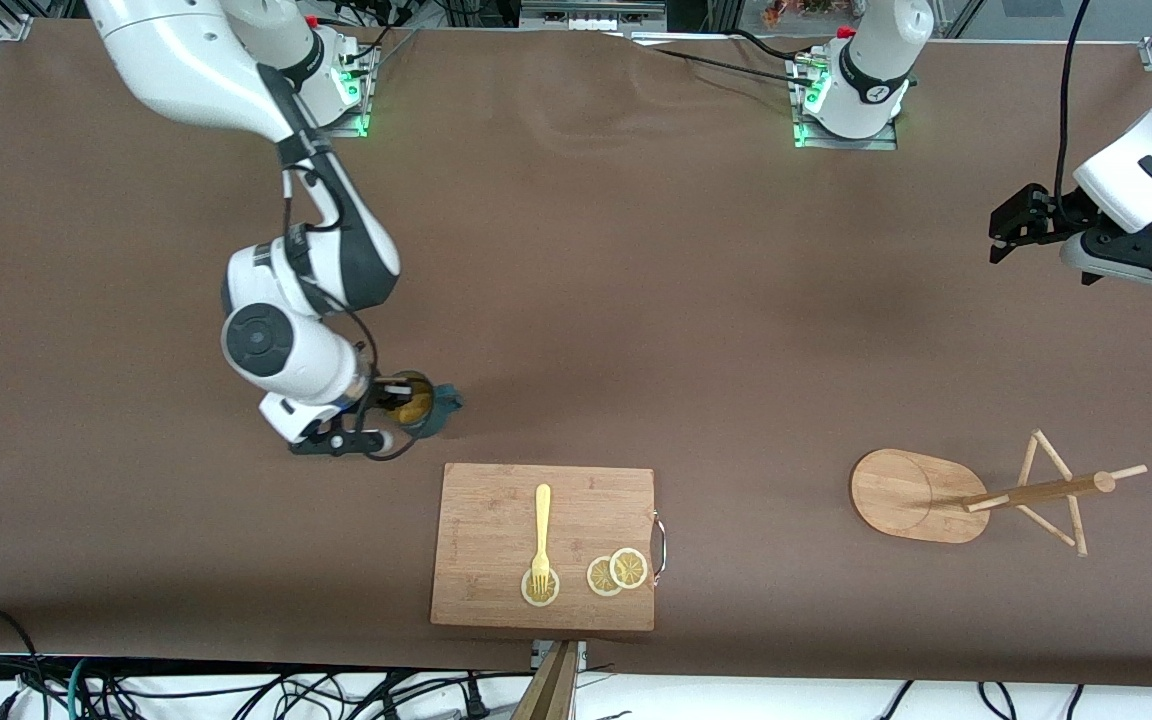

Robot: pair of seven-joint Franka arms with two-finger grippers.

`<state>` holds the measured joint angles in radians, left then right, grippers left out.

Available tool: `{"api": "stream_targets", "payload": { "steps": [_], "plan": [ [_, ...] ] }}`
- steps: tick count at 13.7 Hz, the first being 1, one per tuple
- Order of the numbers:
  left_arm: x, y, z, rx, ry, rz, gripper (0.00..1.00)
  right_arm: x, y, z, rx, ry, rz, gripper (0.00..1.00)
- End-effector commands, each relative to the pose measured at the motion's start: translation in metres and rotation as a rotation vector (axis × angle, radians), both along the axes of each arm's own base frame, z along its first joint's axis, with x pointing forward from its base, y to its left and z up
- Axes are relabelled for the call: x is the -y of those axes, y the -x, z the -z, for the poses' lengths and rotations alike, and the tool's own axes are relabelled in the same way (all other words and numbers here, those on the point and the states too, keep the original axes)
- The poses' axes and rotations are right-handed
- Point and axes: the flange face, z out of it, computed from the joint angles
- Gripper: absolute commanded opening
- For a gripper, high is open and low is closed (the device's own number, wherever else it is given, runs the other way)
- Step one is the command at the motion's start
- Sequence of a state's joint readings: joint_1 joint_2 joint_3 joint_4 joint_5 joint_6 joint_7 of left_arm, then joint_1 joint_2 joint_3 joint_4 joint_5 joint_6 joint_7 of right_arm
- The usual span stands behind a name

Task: Pass cup and hang on rack
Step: 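Close the right gripper on the teal mug's rim, then carry the teal mug with the right gripper toward the table middle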

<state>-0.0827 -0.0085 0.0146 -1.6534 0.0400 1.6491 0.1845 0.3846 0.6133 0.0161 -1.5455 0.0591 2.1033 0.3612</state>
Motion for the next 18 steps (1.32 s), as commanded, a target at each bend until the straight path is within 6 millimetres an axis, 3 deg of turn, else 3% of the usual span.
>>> {"api": "stream_targets", "payload": {
  "steps": [1, 5, 7, 9, 13, 18],
  "plan": [
    [-0.003, 0.005, -0.004, 0.001, -0.009, 0.008, 1.00, -0.081, 0.011, -0.014, -0.017, 0.010, 0.079, 0.00],
    [-0.003, 0.005, -0.004, 0.001, -0.009, 0.005, 1.00, -0.210, 0.057, -0.005, 0.001, -0.021, 0.192, 0.00],
    [-0.003, 0.005, -0.004, 0.001, -0.009, 0.007, 1.00, -0.265, 0.088, 0.006, 0.001, -0.041, 0.210, 0.00],
    [-0.003, 0.005, -0.004, 0.001, -0.009, 0.005, 1.00, -0.307, 0.125, 0.015, 0.004, -0.049, 0.196, 0.00],
    [-0.003, 0.005, -0.004, 0.001, -0.009, 0.005, 1.00, -0.346, 0.165, 0.031, 0.018, -0.071, 0.187, 0.00],
    [-0.003, 0.005, -0.004, 0.001, -0.009, 0.005, 1.00, -0.354, 0.176, 0.041, 0.016, -0.070, 0.210, 0.00]
  ]
}}
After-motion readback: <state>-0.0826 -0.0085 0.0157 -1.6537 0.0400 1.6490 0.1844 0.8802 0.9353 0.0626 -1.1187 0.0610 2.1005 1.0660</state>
